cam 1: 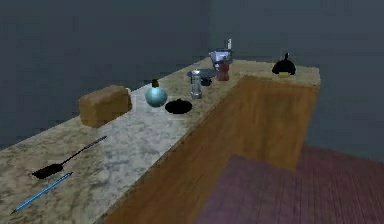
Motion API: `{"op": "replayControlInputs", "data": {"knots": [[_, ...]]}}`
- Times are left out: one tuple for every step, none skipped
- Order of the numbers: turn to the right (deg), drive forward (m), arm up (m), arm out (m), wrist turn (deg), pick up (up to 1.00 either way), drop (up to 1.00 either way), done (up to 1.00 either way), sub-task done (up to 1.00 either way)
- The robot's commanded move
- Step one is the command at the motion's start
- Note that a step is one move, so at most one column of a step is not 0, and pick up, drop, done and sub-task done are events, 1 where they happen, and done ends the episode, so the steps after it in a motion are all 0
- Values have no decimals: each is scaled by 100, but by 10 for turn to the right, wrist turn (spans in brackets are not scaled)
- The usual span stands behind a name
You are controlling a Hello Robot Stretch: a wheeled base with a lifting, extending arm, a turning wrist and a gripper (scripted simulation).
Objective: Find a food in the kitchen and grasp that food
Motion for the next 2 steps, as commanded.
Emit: {"op": "replayControlInputs", "data": {"knots": [[30,0,0,0,0,0,0,0,0],[0,45,0,0,0,0,0,0,0]]}}
